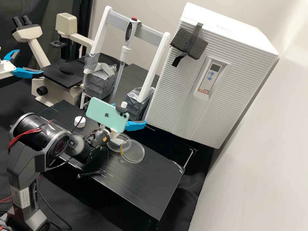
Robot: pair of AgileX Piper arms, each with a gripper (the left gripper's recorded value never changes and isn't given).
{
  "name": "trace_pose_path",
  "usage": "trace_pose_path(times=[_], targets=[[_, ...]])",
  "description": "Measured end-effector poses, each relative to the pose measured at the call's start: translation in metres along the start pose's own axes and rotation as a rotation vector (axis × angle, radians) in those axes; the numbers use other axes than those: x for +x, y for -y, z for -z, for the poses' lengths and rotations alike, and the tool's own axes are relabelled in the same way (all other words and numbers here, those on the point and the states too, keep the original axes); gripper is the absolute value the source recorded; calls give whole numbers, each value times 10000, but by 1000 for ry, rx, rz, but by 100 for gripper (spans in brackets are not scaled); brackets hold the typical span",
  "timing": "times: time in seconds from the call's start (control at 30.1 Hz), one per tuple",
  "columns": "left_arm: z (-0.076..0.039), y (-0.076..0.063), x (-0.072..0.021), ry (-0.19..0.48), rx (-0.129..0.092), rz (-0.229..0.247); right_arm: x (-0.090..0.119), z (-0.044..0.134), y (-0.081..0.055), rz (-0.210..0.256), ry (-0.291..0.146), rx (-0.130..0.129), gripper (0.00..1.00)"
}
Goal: Close the bottle
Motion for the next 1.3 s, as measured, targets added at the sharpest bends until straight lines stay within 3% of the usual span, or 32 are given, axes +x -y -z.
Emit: trace_pose_path(times=[0.2,0.3,0.43,0.6,0.9,1.3], targets=[[-222,25,-92,181,-21,-18,0,0,0,0,0,0,100],[-297,46,-109,240,-16,-7,0,0,0,0,0,0,100],[-341,52,-114,273,-24,-1,0,0,0,0,0,0,100],[-402,83,-120,326,-13,17,0,0,0,0,0,0,100],[-549,286,-62,410,-24,89,0,0,0,0,0,0,100],[-567,491,12,426,-44,154,0,0,0,0,0,0,100]])
